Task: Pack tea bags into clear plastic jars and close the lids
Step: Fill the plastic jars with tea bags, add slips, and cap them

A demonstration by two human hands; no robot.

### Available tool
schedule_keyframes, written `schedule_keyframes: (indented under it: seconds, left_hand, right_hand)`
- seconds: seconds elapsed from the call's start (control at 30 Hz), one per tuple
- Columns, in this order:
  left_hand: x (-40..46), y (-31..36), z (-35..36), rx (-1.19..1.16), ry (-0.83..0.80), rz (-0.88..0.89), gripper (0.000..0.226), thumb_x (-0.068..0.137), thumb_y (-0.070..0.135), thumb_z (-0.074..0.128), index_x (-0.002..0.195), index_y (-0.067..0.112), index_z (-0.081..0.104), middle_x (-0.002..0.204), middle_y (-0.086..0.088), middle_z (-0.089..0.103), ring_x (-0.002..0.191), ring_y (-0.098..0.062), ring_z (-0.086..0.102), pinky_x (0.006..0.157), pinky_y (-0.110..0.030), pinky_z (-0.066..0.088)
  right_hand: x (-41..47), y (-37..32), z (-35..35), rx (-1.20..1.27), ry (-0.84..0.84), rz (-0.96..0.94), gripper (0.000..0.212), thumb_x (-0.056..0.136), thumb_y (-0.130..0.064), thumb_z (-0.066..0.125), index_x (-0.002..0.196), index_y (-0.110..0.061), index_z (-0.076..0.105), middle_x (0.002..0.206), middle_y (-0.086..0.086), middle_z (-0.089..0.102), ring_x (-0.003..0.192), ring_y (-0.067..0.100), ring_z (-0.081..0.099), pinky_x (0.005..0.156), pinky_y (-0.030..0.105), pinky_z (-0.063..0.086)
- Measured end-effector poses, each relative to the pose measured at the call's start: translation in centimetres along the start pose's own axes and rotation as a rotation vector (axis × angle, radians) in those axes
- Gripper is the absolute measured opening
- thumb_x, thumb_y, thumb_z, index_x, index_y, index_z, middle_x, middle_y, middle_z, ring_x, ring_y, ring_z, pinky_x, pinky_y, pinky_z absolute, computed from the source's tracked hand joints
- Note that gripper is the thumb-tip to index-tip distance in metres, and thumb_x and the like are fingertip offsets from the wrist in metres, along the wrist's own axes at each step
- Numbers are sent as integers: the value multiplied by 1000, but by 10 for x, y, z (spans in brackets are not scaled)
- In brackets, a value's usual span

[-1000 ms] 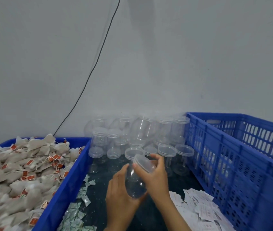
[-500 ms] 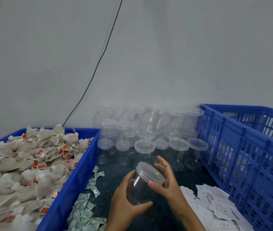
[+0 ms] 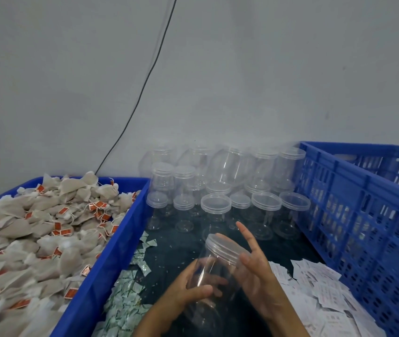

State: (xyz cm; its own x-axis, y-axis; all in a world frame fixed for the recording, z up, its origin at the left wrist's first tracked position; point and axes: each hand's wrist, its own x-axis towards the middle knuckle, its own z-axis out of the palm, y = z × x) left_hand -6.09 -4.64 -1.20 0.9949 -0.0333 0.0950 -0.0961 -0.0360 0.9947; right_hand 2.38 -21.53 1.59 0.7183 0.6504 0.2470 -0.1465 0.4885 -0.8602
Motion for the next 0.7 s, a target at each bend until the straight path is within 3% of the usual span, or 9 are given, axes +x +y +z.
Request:
schedule_keyframes:
  seconds: [0.07,0.13,0.17,0.23,0.3,0.33,0.43,0.5,0.7]
  left_hand:
    - [0,-1,6,99,107,17,79,64,36,83,133,27,44,120,-4,67,107,-19,66,89,-32,54]
    - [-1,-4,11,351,283,54,88,55,49,87,130,44,42,123,19,62,109,-1,61,91,-23,51]
    - [-2,-4,12,491,366,77,93,52,57,86,131,49,38,123,27,57,111,6,56,93,-20,48]
    - [-3,-3,10,586,415,92,97,49,65,83,133,51,35,123,31,54,113,9,53,97,-20,45]
    - [-3,-2,6,419,299,66,87,53,57,86,128,49,42,120,23,62,110,2,60,94,-25,51]
    - [-4,-2,4,290,217,58,81,56,50,87,126,43,46,120,15,65,109,-4,63,91,-27,53]
    - [-3,2,0,19,37,21,73,67,37,81,130,23,48,119,-7,68,108,-20,66,86,-30,53]
    - [-2,4,0,-64,-62,-33,78,70,44,78,133,14,45,117,-12,68,101,-27,66,85,-35,52]
    - [0,-1,-3,-399,-445,-193,77,81,63,62,134,11,46,116,-15,65,96,-22,67,85,-32,52]
  right_hand:
    - [0,1,4,-27,77,9,109,52,-40,90,144,-35,31,137,11,55,121,32,58,92,35,54]
    - [1,7,8,-141,165,-10,121,40,-55,91,143,-40,30,134,4,54,118,23,61,89,32,53]
    - [1,11,9,-188,195,-23,121,38,-56,91,141,-42,31,131,5,56,115,21,62,89,32,52]
    - [2,17,8,-181,237,-48,100,53,-38,92,137,-39,37,125,10,63,109,23,65,87,31,53]
    - [1,17,8,-102,227,-49,79,69,-17,83,135,-32,43,118,13,67,105,29,67,80,30,56]
    - [1,15,8,-63,205,-41,77,69,-17,83,135,-28,44,116,15,68,104,32,67,78,29,57]
    - [-1,8,10,-1,142,-32,102,48,-38,94,136,-21,45,119,21,65,107,39,64,82,36,58]
    - [-2,8,12,10,127,-28,109,43,-48,93,135,-18,44,121,23,63,108,41,63,87,42,57]
    - [-4,12,15,111,72,53,111,45,-60,88,136,-14,44,124,24,61,107,37,64,88,44,55]
